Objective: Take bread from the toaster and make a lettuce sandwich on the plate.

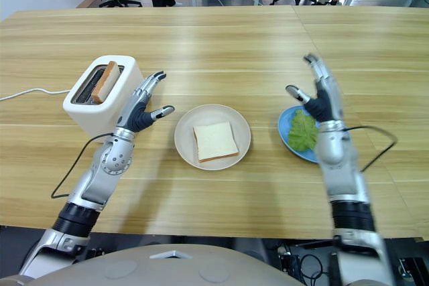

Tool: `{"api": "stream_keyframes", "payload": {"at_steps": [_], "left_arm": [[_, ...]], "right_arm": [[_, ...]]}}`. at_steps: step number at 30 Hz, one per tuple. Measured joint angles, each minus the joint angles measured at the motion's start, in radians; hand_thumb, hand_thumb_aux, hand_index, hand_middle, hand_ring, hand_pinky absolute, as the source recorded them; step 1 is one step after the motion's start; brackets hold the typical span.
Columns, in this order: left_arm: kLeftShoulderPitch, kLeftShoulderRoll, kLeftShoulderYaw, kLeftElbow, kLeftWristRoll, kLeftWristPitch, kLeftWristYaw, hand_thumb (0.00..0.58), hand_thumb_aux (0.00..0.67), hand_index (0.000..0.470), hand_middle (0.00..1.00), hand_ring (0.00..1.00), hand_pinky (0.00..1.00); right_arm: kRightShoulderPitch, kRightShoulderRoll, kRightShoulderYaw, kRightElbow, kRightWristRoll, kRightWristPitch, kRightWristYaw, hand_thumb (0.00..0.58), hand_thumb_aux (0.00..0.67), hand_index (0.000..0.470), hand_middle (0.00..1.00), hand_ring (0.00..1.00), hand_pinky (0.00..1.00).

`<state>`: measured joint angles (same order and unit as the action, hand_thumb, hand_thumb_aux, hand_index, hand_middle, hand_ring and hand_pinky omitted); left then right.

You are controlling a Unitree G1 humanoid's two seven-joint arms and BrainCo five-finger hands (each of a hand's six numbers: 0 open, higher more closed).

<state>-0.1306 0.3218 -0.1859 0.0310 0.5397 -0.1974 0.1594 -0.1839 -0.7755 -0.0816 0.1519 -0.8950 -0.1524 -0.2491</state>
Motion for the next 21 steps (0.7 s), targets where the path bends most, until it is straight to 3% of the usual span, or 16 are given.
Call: {"api": "stream_keyframes", "payload": {"at_steps": [3, 7, 21], "left_arm": [[-0.001, -0.002, -0.004, 0.018, 0.003, -0.013, 0.000, 0.000, 0.000, 0.000, 0.00, 0.00, 0.00], [-0.002, -0.006, -0.004, 0.030, 0.003, -0.020, 0.000, 0.000, 0.000, 0.000, 0.00, 0.00, 0.00], [-0.032, -0.022, -0.013, 0.102, 0.005, -0.047, 0.011, 0.000, 0.000, 0.000, 0.00, 0.00, 0.00]], "right_arm": [[-0.030, -0.107, 0.102, 0.144, -0.166, 0.081, 0.009, 0.000, 0.000, 0.000, 0.00, 0.00, 0.00], [-0.010, -0.147, 0.199, 0.239, -0.223, 0.100, 0.033, 0.000, 0.000, 0.000, 0.00, 0.00, 0.00], [0.064, -0.181, 0.308, 0.264, -0.225, 0.113, 0.090, 0.000, 0.000, 0.000, 0.00, 0.00, 0.00]]}}
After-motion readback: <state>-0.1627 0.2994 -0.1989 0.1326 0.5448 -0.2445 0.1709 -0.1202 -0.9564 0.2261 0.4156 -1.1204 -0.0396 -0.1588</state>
